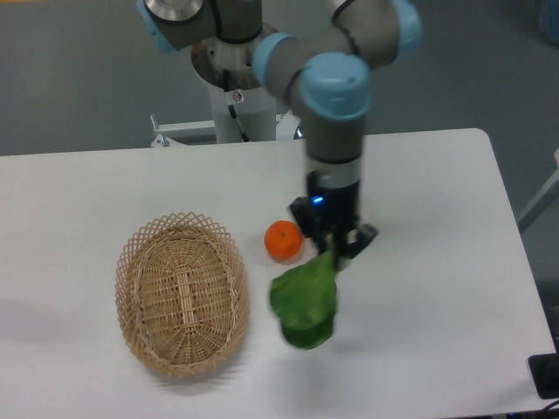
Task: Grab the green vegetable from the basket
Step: 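Lift the bok choy out of the basket and carry it away, then hold the bok choy raised above the table beside the yellow vegetable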
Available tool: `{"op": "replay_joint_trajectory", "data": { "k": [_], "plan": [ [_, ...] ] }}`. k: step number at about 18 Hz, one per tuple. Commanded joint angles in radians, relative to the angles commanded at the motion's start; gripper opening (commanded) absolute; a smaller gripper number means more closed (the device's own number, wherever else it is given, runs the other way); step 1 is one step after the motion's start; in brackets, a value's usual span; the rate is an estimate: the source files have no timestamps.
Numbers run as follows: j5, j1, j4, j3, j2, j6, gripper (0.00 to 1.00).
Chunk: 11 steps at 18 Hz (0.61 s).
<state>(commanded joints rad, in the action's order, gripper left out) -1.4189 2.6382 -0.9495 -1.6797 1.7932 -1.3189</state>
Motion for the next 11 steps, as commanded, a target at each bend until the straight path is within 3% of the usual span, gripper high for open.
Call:
{"op": "replay_joint_trajectory", "data": {
  "k": [4,11],
  "plan": [
    [0.002,0.077,0.000,0.000,0.003,-0.115,0.34],
    [0.002,0.100,-0.006,-0.002,0.008,-0.148,0.34]
  ]
}}
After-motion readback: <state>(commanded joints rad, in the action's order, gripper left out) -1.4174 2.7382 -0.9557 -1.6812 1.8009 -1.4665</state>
